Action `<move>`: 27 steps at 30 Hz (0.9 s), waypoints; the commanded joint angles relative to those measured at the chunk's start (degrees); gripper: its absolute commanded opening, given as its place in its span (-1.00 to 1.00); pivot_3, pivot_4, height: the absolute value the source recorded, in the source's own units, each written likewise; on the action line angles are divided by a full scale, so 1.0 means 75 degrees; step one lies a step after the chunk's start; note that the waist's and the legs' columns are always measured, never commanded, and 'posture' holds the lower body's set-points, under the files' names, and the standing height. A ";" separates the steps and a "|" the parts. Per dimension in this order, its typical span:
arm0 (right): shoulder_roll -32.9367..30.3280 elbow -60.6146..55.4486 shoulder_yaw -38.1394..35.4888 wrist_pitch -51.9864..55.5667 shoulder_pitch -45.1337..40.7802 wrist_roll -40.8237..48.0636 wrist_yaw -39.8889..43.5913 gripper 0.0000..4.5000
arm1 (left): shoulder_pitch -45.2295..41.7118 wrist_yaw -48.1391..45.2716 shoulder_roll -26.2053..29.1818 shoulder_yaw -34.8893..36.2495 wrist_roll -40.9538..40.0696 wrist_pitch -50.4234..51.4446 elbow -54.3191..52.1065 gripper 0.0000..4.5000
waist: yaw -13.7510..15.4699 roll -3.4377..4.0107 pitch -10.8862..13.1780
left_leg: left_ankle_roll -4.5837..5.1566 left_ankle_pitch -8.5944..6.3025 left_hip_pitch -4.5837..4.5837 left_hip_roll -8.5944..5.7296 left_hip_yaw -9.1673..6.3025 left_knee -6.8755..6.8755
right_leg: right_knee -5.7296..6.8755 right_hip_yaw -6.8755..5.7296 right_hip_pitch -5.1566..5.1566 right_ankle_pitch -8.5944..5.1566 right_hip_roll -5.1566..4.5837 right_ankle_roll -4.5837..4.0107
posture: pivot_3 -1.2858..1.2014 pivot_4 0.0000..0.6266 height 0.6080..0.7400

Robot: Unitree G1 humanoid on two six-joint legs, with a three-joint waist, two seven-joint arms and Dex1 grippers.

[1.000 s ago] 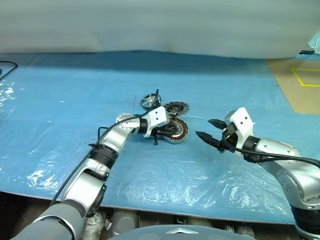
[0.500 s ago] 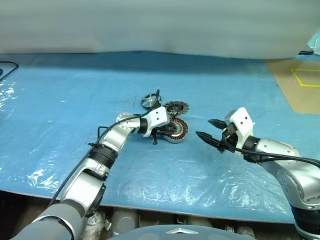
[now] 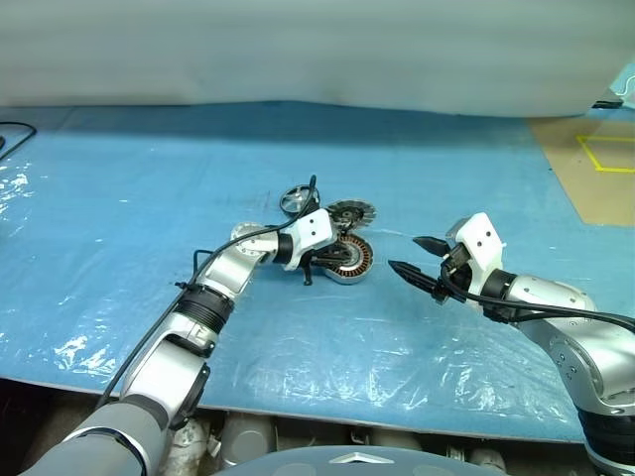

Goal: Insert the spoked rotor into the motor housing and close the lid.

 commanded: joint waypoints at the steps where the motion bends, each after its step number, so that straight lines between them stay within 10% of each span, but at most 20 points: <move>1: -0.0064 -0.0233 -0.0182 -0.0128 -0.0095 0.0033 0.0027 0.54 | 0.0036 -0.0163 0.0037 -0.0055 -0.0093 -0.0021 -0.0267 -0.28 | 0.0001 0.0000 0.0000 | 0.0000 0.0000 0.0000 0.0000 0.0000 -0.0001 | -0.0001 0.0000 0.0000 0.0000 0.0000 0.0000 | 0.03 -0.52 1.00; 6: -0.0055 -0.0239 -0.0193 -0.0116 -0.0086 0.0045 0.0018 0.54 | 0.0055 0.0059 0.0040 -0.0062 0.0059 -0.0048 -0.0272 0.47 | -0.0002 0.0000 0.0000 | 0.0000 0.0000 0.0000 0.0001 0.0000 -0.0002 | -0.0003 -0.0001 0.0000 0.0000 0.0001 -0.0001 | 0.03 -0.52 1.00; 21: -0.0064 -0.0296 -0.0213 -0.0104 -0.0108 0.0273 0.0210 0.54 | 0.1159 -0.1738 0.1161 0.0865 -0.2467 0.1168 -0.2984 0.47 | -0.0014 0.0003 0.0002 | -0.0001 0.0000 -0.0007 0.0012 0.0003 -0.0011 | -0.0009 0.0000 -0.0014 -0.0002 -0.0002 -0.0004 | 0.03 -0.52 1.00; 27: -0.0139 -0.0248 0.0154 -0.0126 -0.0510 0.0461 0.0658 -0.16 | 0.1827 -0.2053 0.1733 0.1393 -0.3204 0.1182 -0.3346 0.48 | -0.0046 0.0006 0.0003 | 0.0000 0.0000 -0.0004 0.0012 0.0007 -0.0014 | -0.0009 0.0002 -0.0017 -0.0003 0.0000 -0.0004 | 0.03 -0.52 1.00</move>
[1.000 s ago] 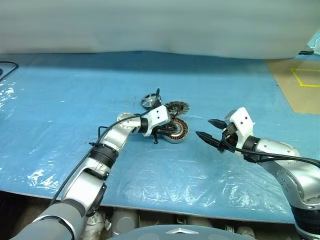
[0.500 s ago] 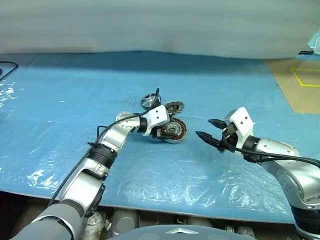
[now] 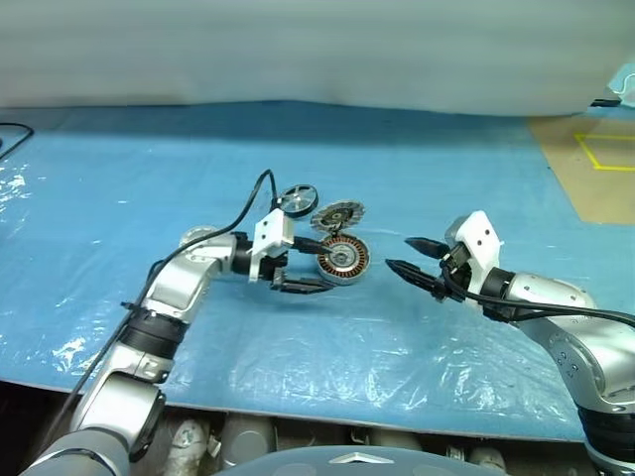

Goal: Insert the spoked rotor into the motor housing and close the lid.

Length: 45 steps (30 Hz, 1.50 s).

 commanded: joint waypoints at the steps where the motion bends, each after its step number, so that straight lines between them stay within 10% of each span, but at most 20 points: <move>1: -0.0203 -0.0201 0.0253 -0.0167 -0.0382 0.0064 0.0366 -0.34 | 0.0412 -0.0241 0.0135 0.0708 -0.0809 -0.0058 -0.0301 0.48 | -0.0001 0.0000 0.0000 | 0.0000 0.0000 0.0000 0.0000 0.0002 0.0000 | 0.0000 0.0002 -0.0001 0.0000 0.0000 0.0000 | 0.03 -0.52 1.00; 6: -0.0420 0.0365 0.0797 -0.0367 -0.1027 -0.0227 0.0844 -0.98 | 0.0931 -0.0366 0.0470 0.1027 -0.1053 -0.0032 -0.0260 0.48 | 0.0000 0.0000 0.0000 | 0.0000 0.0000 -0.0003 0.0000 0.0002 -0.0001 | 0.0000 -0.0001 -0.0003 -0.0001 0.0007 -0.0001 | 0.03 -0.52 1.00; 21: 0.0239 0.2906 0.3586 -0.2068 -0.3267 -0.2084 0.2661 -0.98 | 0.1190 0.0478 0.0242 0.0961 -0.0804 -0.0289 -0.0586 0.48 | -0.0031 0.0000 0.0000 | 0.0000 0.0000 -0.0011 0.0002 0.0003 0.0015 | 0.0032 -0.0004 -0.0012 -0.0005 0.0015 -0.0011 | 0.03 -0.52 1.00; 45: 0.0704 0.4458 0.3431 -0.2726 -0.3229 -0.2773 0.3227 -0.98 | 0.1300 0.0481 0.0414 0.0815 -0.0628 -0.0339 -0.0757 0.48 | -0.0160 -0.0002 0.0000 | 0.0001 0.0000 -0.0010 0.0003 0.0003 0.0039 | 0.0057 -0.0003 -0.0013 -0.0006 0.0014 -0.0017 | 0.03 -0.52 1.00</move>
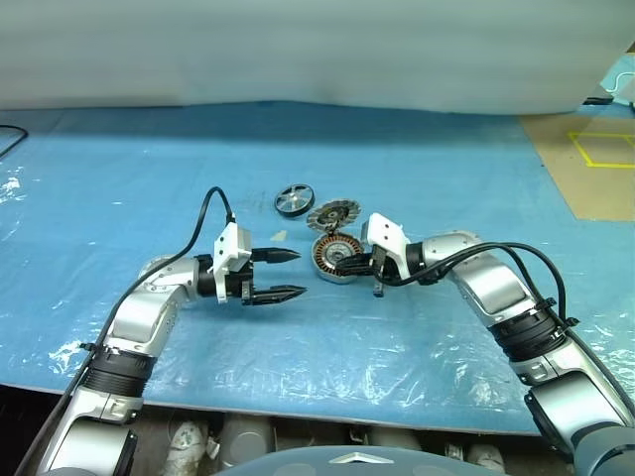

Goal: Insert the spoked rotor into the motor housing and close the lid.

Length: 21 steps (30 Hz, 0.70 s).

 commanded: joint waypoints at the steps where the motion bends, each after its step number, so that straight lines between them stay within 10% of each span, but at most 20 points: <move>1: -0.0015 -0.0049 -0.0212 -0.0162 0.0082 -0.0022 0.0021 -0.98 | -0.0098 -0.0076 0.0083 -0.0028 0.0014 -0.0175 -0.0143 0.48 | -0.0006 0.0000 0.0000 | 0.0000 0.0000 0.0000 0.0000 0.0000 0.0000 | 0.0000 0.0000 0.0000 0.0000 0.0000 0.0000 | 0.03 -0.52 1.00; 21: 0.0225 0.0292 -0.0403 -0.0063 0.0026 -0.0053 -0.0040 -0.98 | -0.0066 -0.0123 0.0050 -0.0221 0.0222 -0.0467 0.0022 0.48 | -0.0012 -0.0001 0.0000 | 0.0001 0.0000 0.0003 0.0001 0.0000 0.0007 | 0.0005 0.0001 0.0004 0.0001 -0.0001 -0.0002 | 0.03 -0.52 1.00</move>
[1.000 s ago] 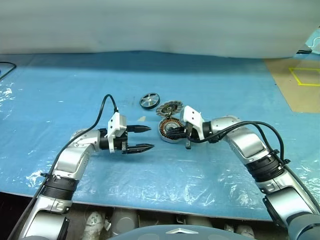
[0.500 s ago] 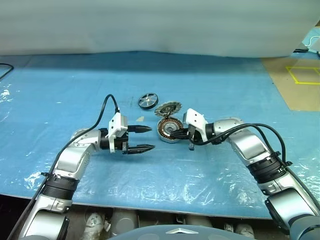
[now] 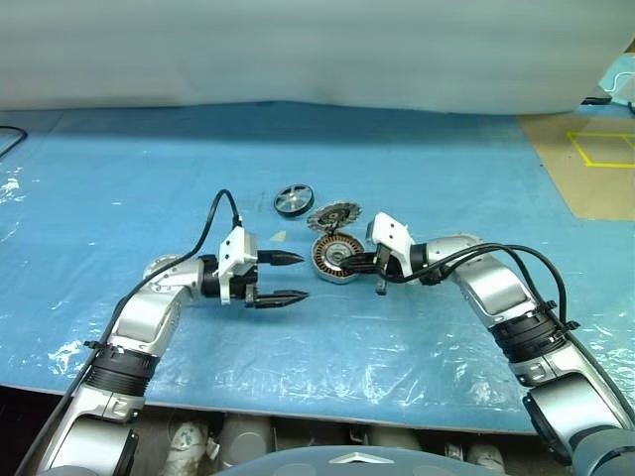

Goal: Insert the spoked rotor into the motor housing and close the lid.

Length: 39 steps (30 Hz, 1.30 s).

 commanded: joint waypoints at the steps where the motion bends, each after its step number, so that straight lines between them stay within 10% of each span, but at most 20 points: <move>1: 0.0082 -0.0029 -0.0116 0.0060 -0.0056 0.0017 0.0009 -0.98 | -0.0018 -0.0038 0.0035 0.0023 -0.0053 -0.0118 -0.0047 0.48 | -0.0001 0.0000 0.0000 | 0.0000 0.0000 0.0000 0.0000 0.0000 0.0001 | 0.0000 0.0000 0.0000 0.0000 0.0000 0.0000 | 0.03 -0.52 1.00; 39: 0.0640 -0.0489 -0.0717 0.1060 -0.0866 0.0991 0.0049 -0.98 | -0.0105 -0.0192 0.0081 -0.0008 -0.0027 -0.0052 0.0034 0.48 | -0.0010 0.0000 0.0000 | -0.0001 0.0000 0.0002 0.0001 0.0002 -0.0004 | 0.0001 -0.0001 -0.0003 0.0000 0.0001 -0.0002 | 0.03 -0.52 1.00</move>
